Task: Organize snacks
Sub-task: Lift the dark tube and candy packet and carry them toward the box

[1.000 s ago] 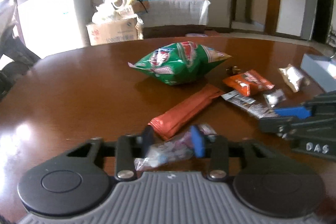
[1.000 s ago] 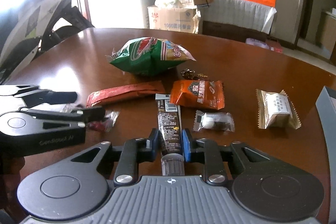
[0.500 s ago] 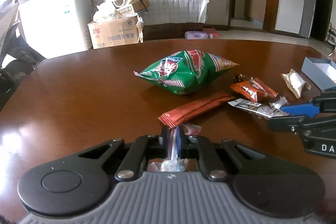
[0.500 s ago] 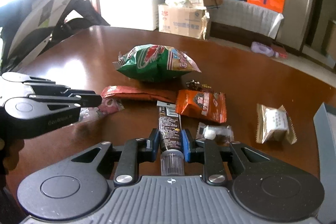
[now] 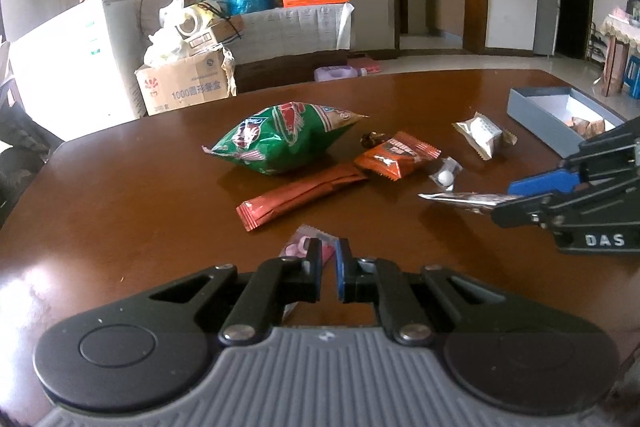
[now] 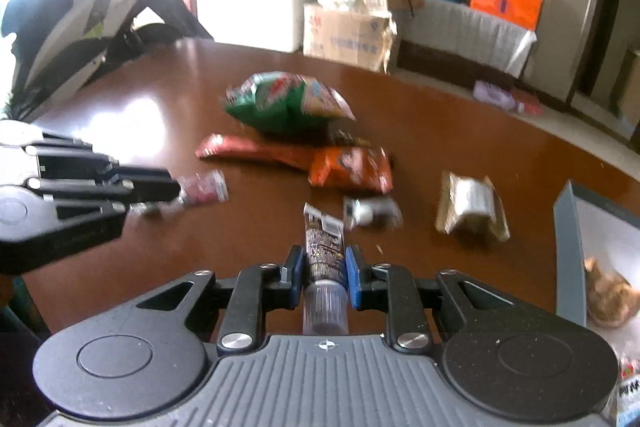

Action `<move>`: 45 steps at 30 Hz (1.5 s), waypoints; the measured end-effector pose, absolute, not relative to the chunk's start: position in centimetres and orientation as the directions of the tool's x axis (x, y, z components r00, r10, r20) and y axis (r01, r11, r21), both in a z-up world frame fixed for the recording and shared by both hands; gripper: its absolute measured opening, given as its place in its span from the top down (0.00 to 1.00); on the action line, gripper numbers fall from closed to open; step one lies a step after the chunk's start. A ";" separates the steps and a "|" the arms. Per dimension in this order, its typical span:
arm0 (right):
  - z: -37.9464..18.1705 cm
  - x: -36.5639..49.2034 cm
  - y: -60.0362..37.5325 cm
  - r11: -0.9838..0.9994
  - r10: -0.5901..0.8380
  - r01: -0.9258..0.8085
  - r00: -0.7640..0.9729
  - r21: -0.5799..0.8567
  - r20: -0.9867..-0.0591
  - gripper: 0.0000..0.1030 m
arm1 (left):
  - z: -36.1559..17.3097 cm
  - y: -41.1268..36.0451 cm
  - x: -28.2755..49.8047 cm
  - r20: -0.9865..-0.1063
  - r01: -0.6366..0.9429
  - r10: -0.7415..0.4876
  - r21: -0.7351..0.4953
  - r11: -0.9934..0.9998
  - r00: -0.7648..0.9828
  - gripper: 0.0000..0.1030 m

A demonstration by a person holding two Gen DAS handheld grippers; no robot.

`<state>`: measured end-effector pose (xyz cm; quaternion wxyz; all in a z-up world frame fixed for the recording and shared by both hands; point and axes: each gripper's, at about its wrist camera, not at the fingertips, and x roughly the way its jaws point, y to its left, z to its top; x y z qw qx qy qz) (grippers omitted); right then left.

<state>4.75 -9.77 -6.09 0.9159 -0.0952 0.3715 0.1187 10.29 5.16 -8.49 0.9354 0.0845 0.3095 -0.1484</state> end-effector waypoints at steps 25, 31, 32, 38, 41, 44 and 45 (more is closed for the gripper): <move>-9.3 5.1 -10.3 0.953 0.163 -0.300 0.631 -0.045 -0.758 0.72 | -13.0 6.5 14.1 -0.613 0.305 -0.172 0.119 0.945 0.771 0.12; -9.3 5.0 -9.6 0.940 0.159 -0.331 0.640 -0.082 -0.751 0.74 | -12.9 6.5 14.0 -0.625 0.384 -0.291 0.014 0.923 0.724 0.61; -9.3 4.9 -9.3 0.935 0.158 -0.342 0.642 -0.096 -0.751 0.74 | -12.8 6.3 13.8 -0.627 0.399 -0.310 0.001 0.917 0.715 0.71; -9.1 4.6 -8.4 0.919 0.164 -0.376 0.643 -0.122 -0.748 0.74 | -12.5 6.0 13.5 -0.628 0.421 -0.341 -0.024 0.907 0.699 0.91; -8.6 4.3 -8.3 0.920 0.169 -0.373 0.658 -0.123 -0.734 0.75 | -12.2 5.9 13.4 -0.625 0.413 -0.330 -0.014 0.911 0.708 0.93; -8.1 4.0 -8.6 0.925 0.166 -0.361 0.672 -0.123 -0.722 0.75 | -11.5 5.6 13.2 -0.607 0.410 -0.332 -0.011 0.912 0.723 0.93; -8.0 4.0 -8.7 0.926 0.162 -0.357 0.675 -0.126 -0.720 0.75 | -11.3 5.4 13.2 -0.604 0.410 -0.332 -0.010 0.912 0.725 0.93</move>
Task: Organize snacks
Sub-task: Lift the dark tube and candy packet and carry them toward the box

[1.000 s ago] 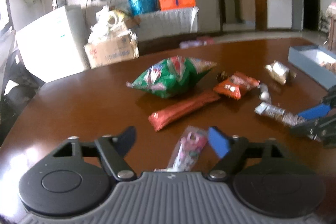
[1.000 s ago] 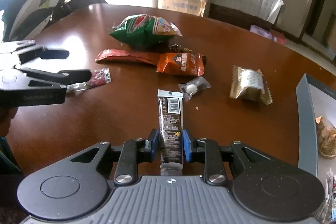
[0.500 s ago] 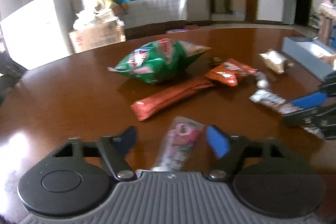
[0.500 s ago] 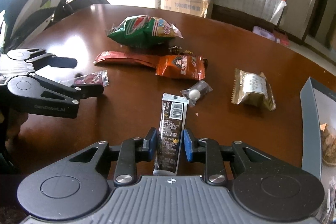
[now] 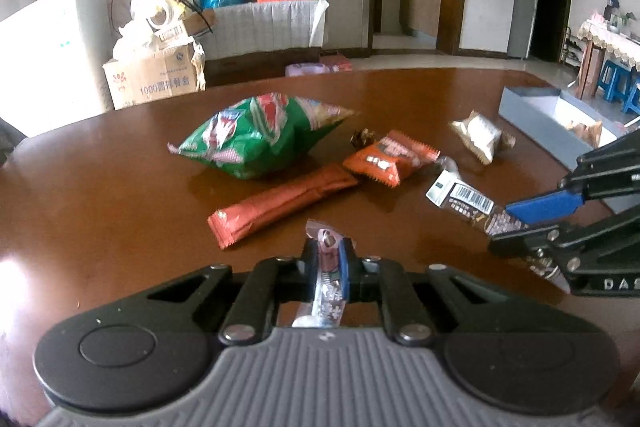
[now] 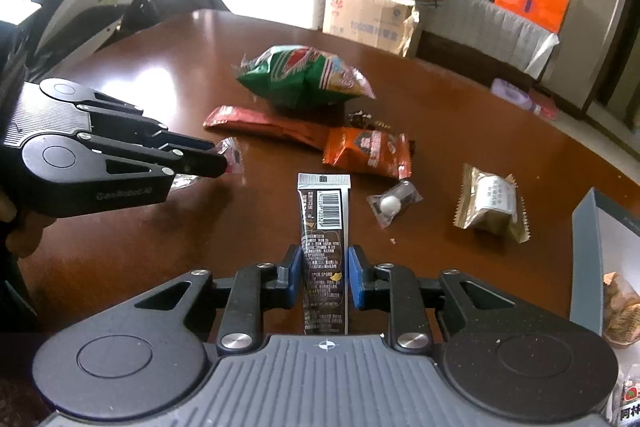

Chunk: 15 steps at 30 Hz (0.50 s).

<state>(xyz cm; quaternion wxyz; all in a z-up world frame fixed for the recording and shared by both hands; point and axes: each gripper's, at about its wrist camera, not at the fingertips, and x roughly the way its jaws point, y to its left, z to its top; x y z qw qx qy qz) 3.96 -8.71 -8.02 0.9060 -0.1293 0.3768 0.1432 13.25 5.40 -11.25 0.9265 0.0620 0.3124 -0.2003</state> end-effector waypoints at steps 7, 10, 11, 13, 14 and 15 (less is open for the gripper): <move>-6.9 3.4 -9.8 0.942 0.140 -0.311 0.702 -0.124 -0.698 0.75 | -10.1 2.8 13.0 -0.591 0.431 -0.332 0.029 0.902 0.735 0.93; -6.5 3.2 -10.5 0.951 0.128 -0.287 0.710 -0.119 -0.693 0.75 | -9.6 1.6 13.2 -0.583 0.438 -0.343 0.025 0.899 0.736 0.93; -6.3 3.0 -10.7 0.953 0.123 -0.279 0.714 -0.118 -0.689 0.75 | -9.4 1.2 13.2 -0.580 0.443 -0.348 0.023 0.896 0.736 0.93; -6.0 2.8 -11.2 0.957 0.116 -0.264 0.723 -0.117 -0.681 0.75 | -9.0 0.2 13.2 -0.574 0.456 -0.363 0.022 0.890 0.734 0.93; -5.7 2.7 -11.5 0.961 0.111 -0.252 0.730 -0.115 -0.674 0.75 | -8.8 -0.3 13.2 -0.570 0.465 -0.371 0.022 0.885 0.733 0.93; -5.5 2.6 -11.8 0.964 0.107 -0.241 0.736 -0.111 -0.668 0.75 | -8.5 -0.8 13.1 -0.566 0.473 -0.380 0.020 0.881 0.732 0.93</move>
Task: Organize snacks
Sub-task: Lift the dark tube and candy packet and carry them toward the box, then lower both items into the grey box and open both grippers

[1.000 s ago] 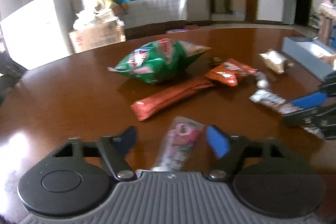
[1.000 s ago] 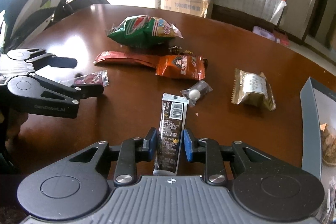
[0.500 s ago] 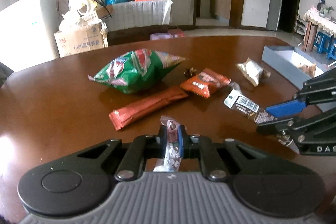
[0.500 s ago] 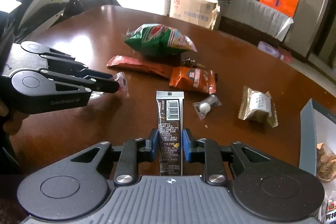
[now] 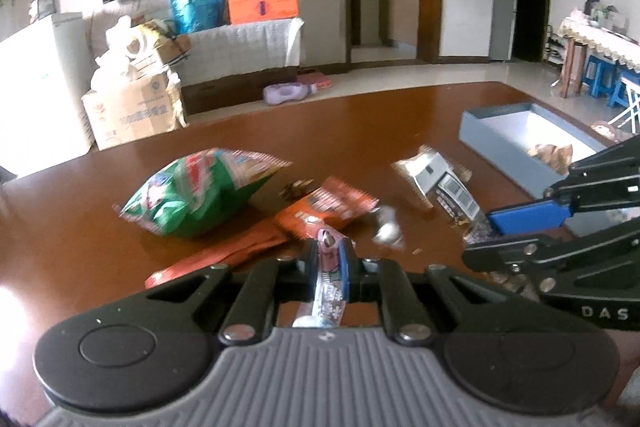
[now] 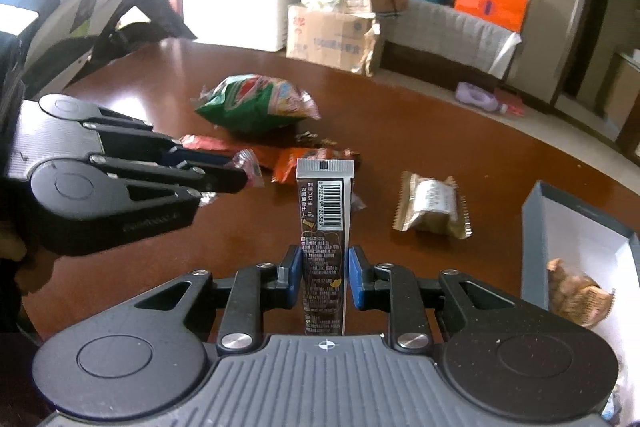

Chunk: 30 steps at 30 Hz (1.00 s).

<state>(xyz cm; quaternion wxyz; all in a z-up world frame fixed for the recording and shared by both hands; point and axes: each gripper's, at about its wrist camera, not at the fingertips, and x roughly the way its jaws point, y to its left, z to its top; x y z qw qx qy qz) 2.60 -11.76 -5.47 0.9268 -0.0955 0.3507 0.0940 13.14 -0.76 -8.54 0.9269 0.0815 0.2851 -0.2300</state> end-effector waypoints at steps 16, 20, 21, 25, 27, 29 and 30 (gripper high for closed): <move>-1.8 -0.2 -18.4 0.998 -0.016 -0.019 0.826 -0.057 -0.563 0.74 | -4.8 -8.5 12.4 -0.491 0.558 -0.487 -0.003 0.830 0.722 0.93; -1.3 -0.9 -19.8 0.998 -0.053 0.028 0.835 -0.055 -0.548 0.74 | -4.0 -10.8 11.9 -0.473 0.588 -0.517 0.003 0.809 0.713 0.93; -1.2 -1.1 -20.2 0.998 -0.062 0.039 0.835 -0.053 -0.547 0.74 | -4.0 -11.3 11.7 -0.471 0.594 -0.523 0.003 0.804 0.710 0.93; -0.9 -1.8 -21.5 0.994 -0.109 0.093 0.842 -0.056 -0.529 0.74 | -3.4 -13.1 11.3 -0.460 0.614 -0.548 -0.006 0.789 0.699 0.93; -0.8 -2.2 -22.1 0.990 -0.137 0.126 0.845 -0.056 -0.516 0.74 | -3.1 -14.2 11.1 -0.453 0.624 -0.561 -0.013 0.781 0.693 0.93; -0.9 -2.8 -23.0 0.986 -0.165 0.161 0.844 -0.052 -0.511 0.74 | -2.8 -15.6 10.7 -0.441 0.633 -0.571 -0.007 0.774 0.693 0.93; -1.0 -3.0 -23.5 0.983 -0.180 0.179 0.842 -0.052 -0.509 0.74 | -2.7 -16.3 10.6 -0.437 0.641 -0.580 -0.010 0.768 0.688 0.93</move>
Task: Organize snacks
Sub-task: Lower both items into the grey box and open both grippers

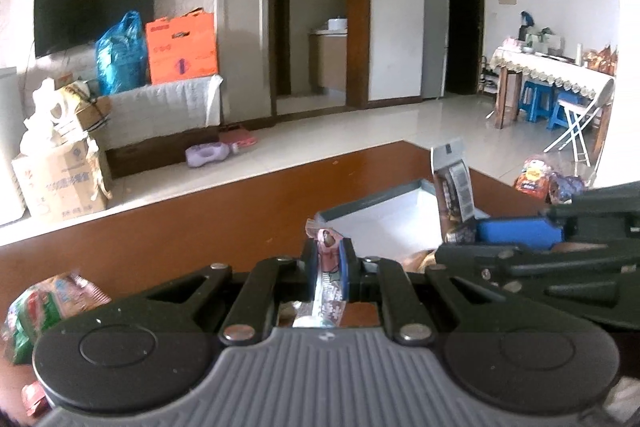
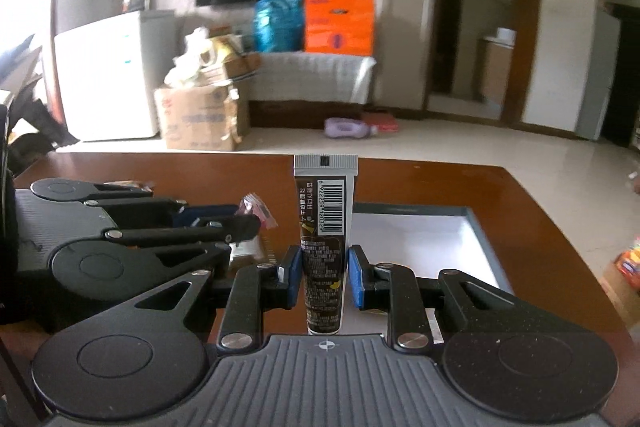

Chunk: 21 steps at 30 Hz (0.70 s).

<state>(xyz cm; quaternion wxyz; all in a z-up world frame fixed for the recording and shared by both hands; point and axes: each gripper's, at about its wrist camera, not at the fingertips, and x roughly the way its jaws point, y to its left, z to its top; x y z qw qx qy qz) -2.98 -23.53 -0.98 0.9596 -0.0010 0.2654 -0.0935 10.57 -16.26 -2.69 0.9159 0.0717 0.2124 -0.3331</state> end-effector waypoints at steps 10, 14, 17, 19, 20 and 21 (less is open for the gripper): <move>-1.9 -3.9 -27.6 0.949 -0.296 0.311 0.814 -0.055 -0.500 0.74 | -2.6 -22.3 9.7 -0.426 0.689 -0.635 -0.038 0.724 0.644 0.93; -2.5 -3.8 -28.5 0.938 -0.327 0.340 0.797 -0.069 -0.508 0.74 | -2.9 -24.2 10.4 -0.428 0.699 -0.644 -0.038 0.714 0.635 0.93; -2.9 -3.4 -29.0 0.928 -0.348 0.365 0.783 -0.073 -0.515 0.74 | -3.5 -25.7 11.1 -0.433 0.705 -0.650 -0.048 0.708 0.624 0.93; -3.2 -3.3 -29.5 0.920 -0.364 0.387 0.775 -0.068 -0.516 0.74 | -3.7 -26.7 11.8 -0.435 0.707 -0.656 -0.058 0.704 0.617 0.93; -3.3 -3.3 -29.8 0.916 -0.370 0.396 0.771 -0.065 -0.519 0.74 | -3.8 -27.1 12.0 -0.437 0.709 -0.657 -0.062 0.703 0.614 0.93; -3.5 -3.2 -30.0 0.913 -0.372 0.403 0.767 -0.059 -0.522 0.74 | -4.0 -27.5 12.4 -0.439 0.709 -0.659 -0.066 0.702 0.611 0.93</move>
